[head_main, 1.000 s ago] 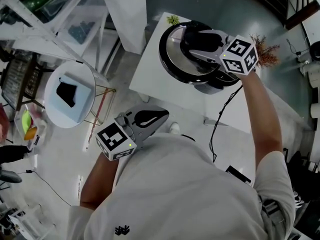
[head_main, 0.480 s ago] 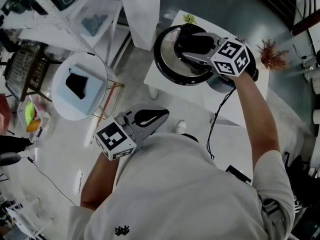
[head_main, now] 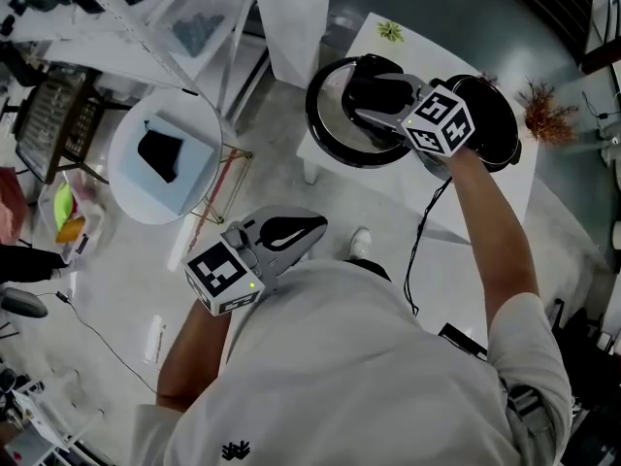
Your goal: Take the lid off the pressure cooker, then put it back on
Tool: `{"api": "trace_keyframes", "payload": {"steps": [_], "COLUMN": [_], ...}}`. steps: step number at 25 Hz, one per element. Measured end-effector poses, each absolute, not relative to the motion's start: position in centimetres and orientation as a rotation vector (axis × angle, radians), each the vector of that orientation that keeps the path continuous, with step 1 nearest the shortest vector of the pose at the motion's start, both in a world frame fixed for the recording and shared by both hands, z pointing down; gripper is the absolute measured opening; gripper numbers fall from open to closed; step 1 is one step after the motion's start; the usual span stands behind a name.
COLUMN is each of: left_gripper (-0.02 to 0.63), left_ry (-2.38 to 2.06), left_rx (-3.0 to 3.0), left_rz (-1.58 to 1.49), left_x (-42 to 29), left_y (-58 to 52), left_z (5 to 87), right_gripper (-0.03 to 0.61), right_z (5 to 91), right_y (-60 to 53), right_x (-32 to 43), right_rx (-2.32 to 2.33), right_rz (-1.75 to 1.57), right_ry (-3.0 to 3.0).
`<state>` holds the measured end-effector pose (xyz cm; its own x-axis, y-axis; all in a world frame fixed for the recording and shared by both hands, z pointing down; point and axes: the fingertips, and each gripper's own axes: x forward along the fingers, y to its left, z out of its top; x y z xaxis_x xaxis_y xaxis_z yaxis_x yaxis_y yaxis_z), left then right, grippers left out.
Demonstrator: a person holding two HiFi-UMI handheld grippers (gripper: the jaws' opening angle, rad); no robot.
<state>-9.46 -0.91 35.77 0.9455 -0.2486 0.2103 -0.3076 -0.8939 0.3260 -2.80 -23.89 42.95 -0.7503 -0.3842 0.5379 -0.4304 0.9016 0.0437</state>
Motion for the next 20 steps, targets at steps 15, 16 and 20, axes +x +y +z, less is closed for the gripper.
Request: {"api": "trace_keyframes", "payload": {"steps": [15, 16, 20], "left_gripper": [0.006, 0.006, 0.006], "left_ry": [-0.485, -0.487, -0.484], "left_rx": [2.655, 2.65, 2.63], "left_rz": [0.266, 0.267, 0.284], "left_x": [-10.3, -10.1, -9.7], "left_y": [-2.4, -2.5, -2.8], "left_z": [38.2, 38.4, 39.0], "right_gripper": [0.293, 0.291, 0.293], "right_z": [52.3, 52.9, 55.1], "right_y": [-25.5, -25.5, -25.7], "right_x": [-2.8, -2.7, -2.7], "right_rx": [0.621, 0.616, 0.618], "right_rz": [0.188, 0.19, 0.205], "right_ry": [-2.458, -2.454, -2.453]}}
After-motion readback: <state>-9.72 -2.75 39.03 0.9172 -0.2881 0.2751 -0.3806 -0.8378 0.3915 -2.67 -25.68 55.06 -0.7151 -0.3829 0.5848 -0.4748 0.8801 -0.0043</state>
